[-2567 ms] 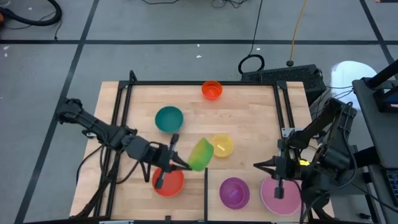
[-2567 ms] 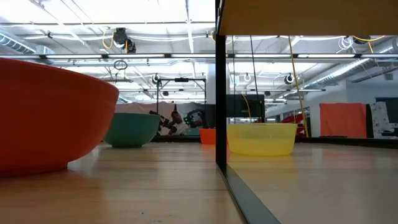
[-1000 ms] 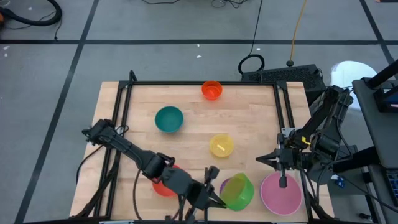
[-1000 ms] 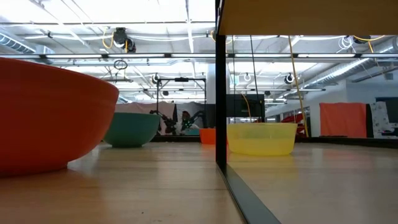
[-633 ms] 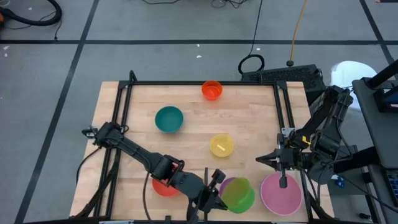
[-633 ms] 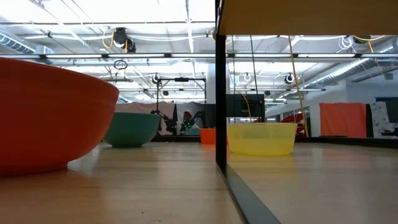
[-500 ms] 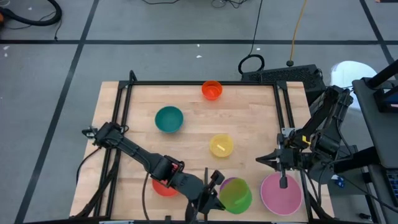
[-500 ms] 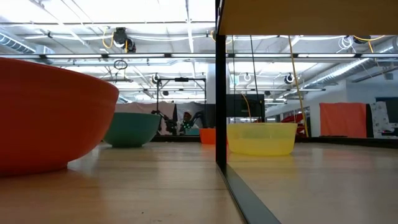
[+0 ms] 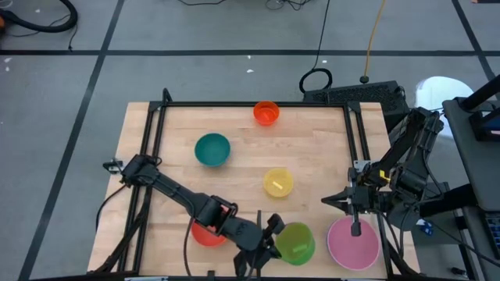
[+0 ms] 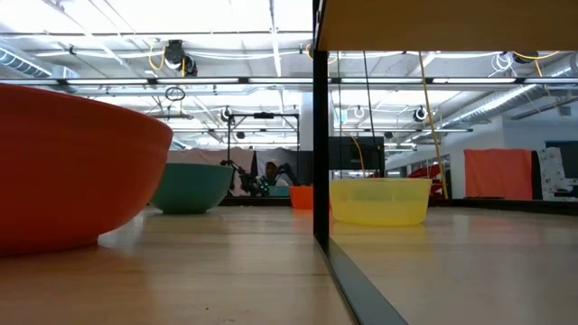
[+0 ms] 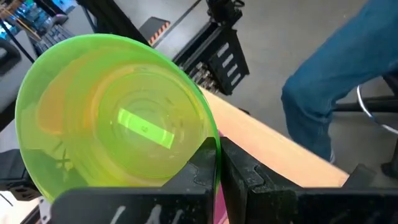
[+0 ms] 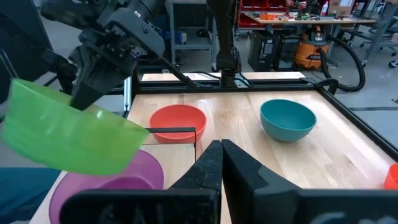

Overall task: Place and stack bowls onto a shelf
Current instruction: Stack the light green bowl on top of the purple bowl on the shelf, then stack the green bowl on top of the pink bowl on the shelf

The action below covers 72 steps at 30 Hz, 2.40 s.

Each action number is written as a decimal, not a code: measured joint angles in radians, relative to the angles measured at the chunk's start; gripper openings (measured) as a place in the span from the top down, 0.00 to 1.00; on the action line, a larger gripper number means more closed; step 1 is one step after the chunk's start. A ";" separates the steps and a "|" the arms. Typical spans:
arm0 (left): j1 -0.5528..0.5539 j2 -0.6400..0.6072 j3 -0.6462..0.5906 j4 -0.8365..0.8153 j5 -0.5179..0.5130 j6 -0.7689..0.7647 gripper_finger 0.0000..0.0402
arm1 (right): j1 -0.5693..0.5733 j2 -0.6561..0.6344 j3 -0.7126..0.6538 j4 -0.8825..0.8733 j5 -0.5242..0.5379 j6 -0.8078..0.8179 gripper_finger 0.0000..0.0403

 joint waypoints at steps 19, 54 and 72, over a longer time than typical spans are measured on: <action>0.020 0.000 -0.001 -0.049 0.026 0.012 0.87 | 0.000 0.000 0.000 0.001 -0.001 0.000 1.00; 0.001 0.061 -0.002 0.064 0.030 -0.240 0.98 | 0.000 0.000 0.000 0.004 -0.001 0.000 1.00; 0.027 -0.028 -0.001 -0.144 -0.093 -0.414 0.98 | -0.091 0.075 0.000 0.143 0.003 -0.016 1.00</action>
